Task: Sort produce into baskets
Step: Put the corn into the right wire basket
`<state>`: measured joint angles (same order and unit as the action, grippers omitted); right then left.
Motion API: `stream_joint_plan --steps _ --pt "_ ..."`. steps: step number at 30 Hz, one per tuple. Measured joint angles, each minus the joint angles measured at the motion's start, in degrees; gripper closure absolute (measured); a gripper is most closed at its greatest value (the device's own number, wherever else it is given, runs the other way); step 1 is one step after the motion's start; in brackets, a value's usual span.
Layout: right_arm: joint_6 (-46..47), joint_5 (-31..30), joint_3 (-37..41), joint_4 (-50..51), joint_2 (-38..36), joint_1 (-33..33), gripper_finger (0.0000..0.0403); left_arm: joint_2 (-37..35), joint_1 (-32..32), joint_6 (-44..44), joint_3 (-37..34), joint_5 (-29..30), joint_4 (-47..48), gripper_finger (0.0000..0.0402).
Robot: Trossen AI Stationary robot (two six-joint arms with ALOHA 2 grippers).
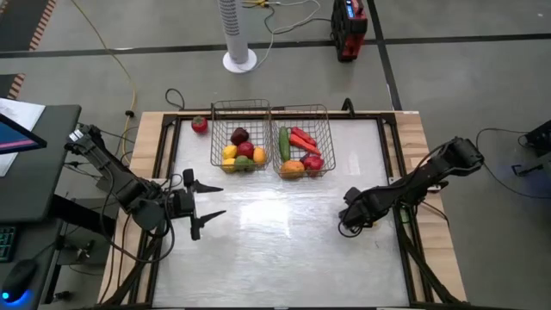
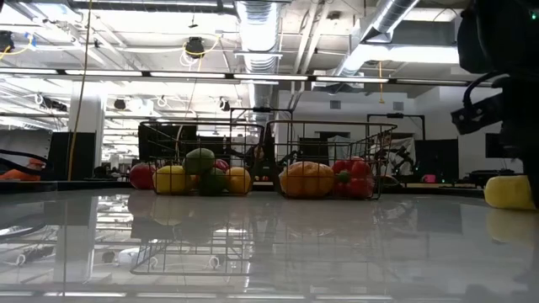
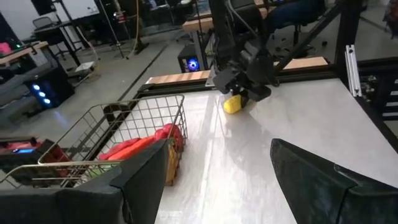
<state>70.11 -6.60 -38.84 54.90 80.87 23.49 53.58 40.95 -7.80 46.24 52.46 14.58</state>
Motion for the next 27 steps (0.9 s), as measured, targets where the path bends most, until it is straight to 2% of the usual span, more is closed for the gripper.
stream_joint_plan --steps 4,8,14,18,21,27 --pt "-2.31 -0.87 -2.36 0.42 0.04 -0.04 0.0247 0.00 0.00 1.72 0.00 2.61 -0.92 0.0132" --pt "-6.08 -3.99 -8.59 2.76 0.04 -0.99 0.0247 0.00 0.00 3.68 0.02 4.65 -2.46 0.0132" --pt "-17.34 -16.78 -21.05 2.94 0.04 -3.53 0.0220 0.00 0.00 4.05 0.02 5.50 -2.53 0.0132" --pt "-27.27 -26.67 -26.21 -1.60 0.04 -6.55 0.0222 0.00 0.00 3.62 0.02 4.95 -2.48 0.0132" --pt "-35.20 -31.36 -27.90 -6.70 0.04 -9.94 0.0225 0.00 0.00 2.42 0.04 3.66 -1.46 0.0132" --pt "-50.44 -32.56 -28.14 -19.66 0.04 -19.26 0.0211 0.01 0.00 0.73 0.04 4.76 0.31 0.0132"
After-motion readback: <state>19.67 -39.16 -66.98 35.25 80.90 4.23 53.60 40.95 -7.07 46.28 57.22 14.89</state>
